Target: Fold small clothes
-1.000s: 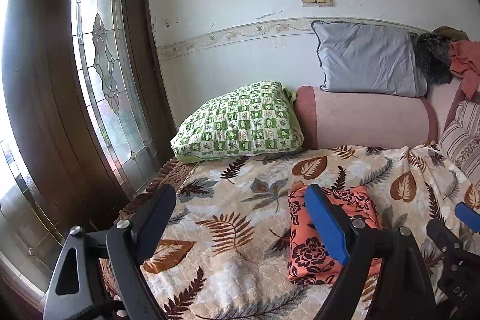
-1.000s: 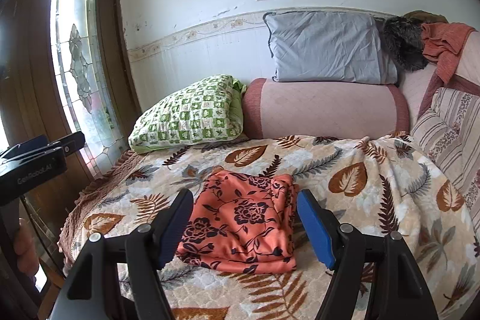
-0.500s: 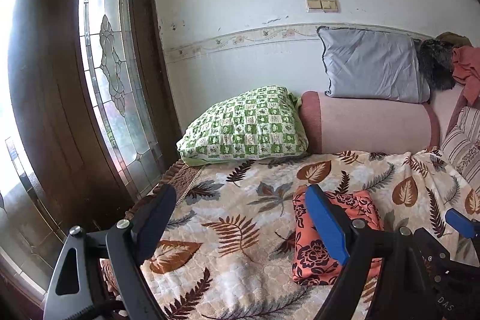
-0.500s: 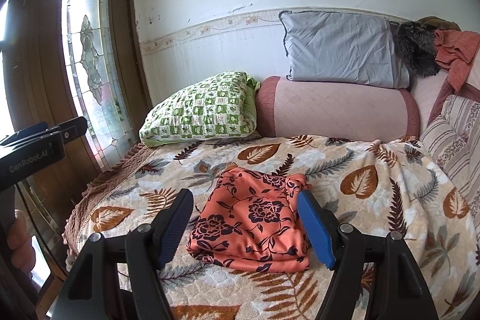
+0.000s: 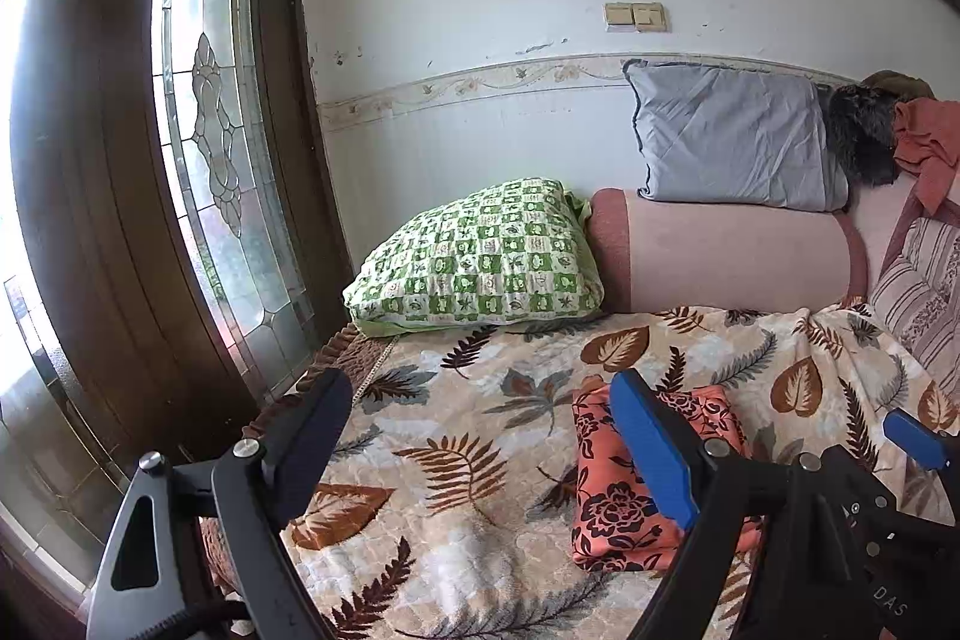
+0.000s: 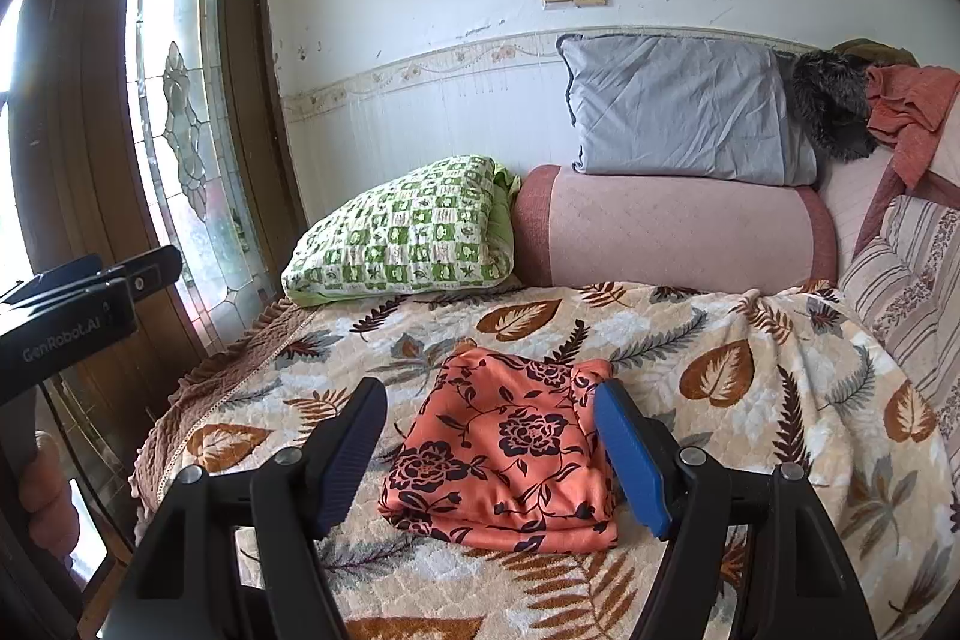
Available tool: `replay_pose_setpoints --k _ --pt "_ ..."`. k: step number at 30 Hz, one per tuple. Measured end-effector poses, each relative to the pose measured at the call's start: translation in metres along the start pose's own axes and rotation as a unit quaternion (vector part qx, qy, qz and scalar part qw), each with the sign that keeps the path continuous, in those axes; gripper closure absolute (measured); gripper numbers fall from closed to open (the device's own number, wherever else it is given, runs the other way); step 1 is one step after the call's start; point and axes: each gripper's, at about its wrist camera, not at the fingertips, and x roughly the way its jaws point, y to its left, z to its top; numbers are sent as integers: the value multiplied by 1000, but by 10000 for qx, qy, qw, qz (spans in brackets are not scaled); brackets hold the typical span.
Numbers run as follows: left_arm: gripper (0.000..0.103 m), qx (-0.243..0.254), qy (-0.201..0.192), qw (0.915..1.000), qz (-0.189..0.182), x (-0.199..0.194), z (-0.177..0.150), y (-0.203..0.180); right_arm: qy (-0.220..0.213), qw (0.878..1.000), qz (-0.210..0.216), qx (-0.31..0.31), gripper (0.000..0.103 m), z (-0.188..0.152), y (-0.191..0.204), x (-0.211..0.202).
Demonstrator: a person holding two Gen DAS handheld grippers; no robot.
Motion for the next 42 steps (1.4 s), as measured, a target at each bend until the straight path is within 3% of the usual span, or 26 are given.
replay_pose_setpoints --k 23,42 --pt "15 -118 -95 9994 -301 -13 6 12 -152 9998 27 -88 28 7 10 -10" --pt "15 16 48 9993 -383 27 4 0 83 9999 65 69 28 12 -1 31"
